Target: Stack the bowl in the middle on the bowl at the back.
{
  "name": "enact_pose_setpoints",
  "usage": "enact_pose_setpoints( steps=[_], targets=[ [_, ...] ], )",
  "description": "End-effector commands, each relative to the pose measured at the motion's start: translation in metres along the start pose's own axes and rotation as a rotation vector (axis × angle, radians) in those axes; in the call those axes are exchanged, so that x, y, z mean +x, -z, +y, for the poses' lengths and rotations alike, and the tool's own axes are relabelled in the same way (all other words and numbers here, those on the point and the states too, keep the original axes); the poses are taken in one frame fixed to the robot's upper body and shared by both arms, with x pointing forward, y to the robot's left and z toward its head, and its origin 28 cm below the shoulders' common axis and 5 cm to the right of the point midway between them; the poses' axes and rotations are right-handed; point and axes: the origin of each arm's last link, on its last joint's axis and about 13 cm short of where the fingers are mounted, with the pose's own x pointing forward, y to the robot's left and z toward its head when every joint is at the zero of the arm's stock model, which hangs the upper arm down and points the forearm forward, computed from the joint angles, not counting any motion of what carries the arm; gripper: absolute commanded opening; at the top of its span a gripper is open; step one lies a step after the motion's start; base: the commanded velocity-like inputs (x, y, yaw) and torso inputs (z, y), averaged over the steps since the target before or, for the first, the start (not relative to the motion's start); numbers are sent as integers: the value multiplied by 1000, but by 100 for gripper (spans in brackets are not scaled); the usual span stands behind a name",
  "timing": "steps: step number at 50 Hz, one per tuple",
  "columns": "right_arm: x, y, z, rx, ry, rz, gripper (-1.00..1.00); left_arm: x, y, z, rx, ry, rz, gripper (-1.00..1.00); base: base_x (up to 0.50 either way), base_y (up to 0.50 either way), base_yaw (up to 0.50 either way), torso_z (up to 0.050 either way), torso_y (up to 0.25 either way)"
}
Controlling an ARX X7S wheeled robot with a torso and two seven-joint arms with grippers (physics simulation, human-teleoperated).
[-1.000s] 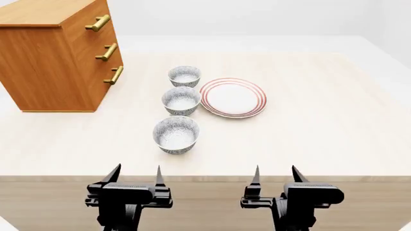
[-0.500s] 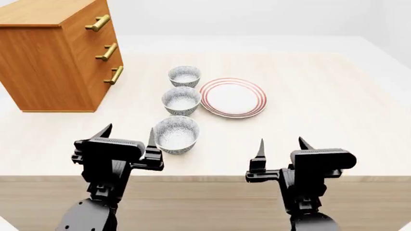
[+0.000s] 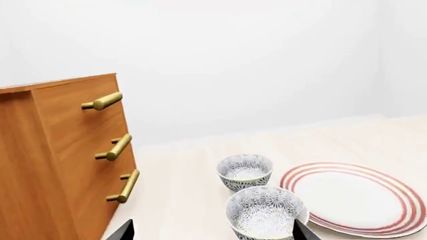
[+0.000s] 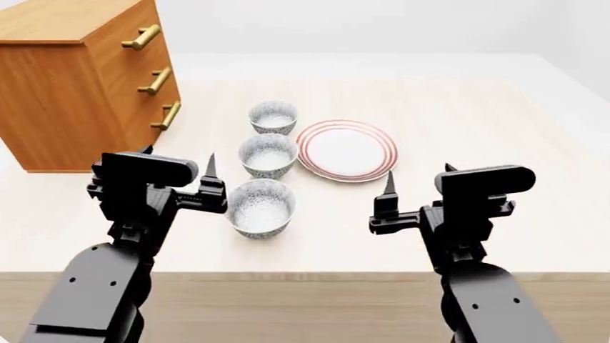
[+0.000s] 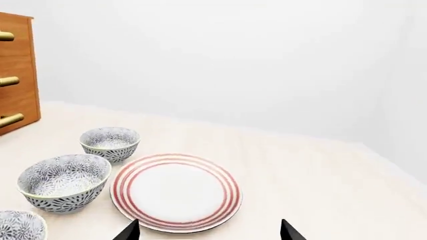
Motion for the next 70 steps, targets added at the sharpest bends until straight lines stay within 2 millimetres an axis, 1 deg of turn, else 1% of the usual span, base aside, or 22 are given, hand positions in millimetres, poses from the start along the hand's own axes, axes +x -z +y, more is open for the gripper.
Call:
enact_pose_setpoints(
  steps=[1, 18, 35, 38, 41, 43, 50, 55, 60, 63, 70],
  targets=[
    [8, -14, -5, -11, -3, -9, 100, 6, -10, 6, -2, 6, 7, 100, 492, 0, 0, 0, 0],
    [7, -21, -9, -33, 0, -22, 100, 10, -21, 8, 20, 22, -2, 100, 500, 0, 0, 0, 0],
    [9, -27, -8, -45, -10, -29, 100, 9, -27, 9, 16, 19, 2, 100, 500, 0, 0, 0, 1],
    [10, -27, -8, -70, 8, -9, 100, 8, -28, 8, 28, 18, 13, 100, 0, 0, 0, 0, 0],
    [10, -28, -8, -68, -4, 6, 100, 8, -29, 8, 16, 27, 96, 100, 0, 0, 0, 0, 0],
    [9, -30, -7, -62, 1, 15, 100, 11, -32, 9, 24, 8, 108, 100, 0, 0, 0, 0, 0],
    [10, -36, -6, -24, 16, 25, 100, 18, -45, 12, -8, 21, 261, 100, 0, 0, 0, 0, 0],
    [9, -38, -6, -20, 35, 50, 100, 24, -52, 13, -30, 17, 365, 100, 0, 0, 0, 0, 0],
    [6, -38, -5, -9, 34, 71, 100, 31, -56, 14, -47, 26, 434, 100, 0, 0, 0, 0, 0],
    [6, -37, -6, -7, 35, 78, 100, 31, -59, 12, -72, 40, 441, 100, 0, 0, 0, 0, 0],
    [4, -35, -7, 12, 32, 87, 100, 28, -59, 8, -130, 52, 565, 100, 0, 0, 0, 0, 0]
  ],
)
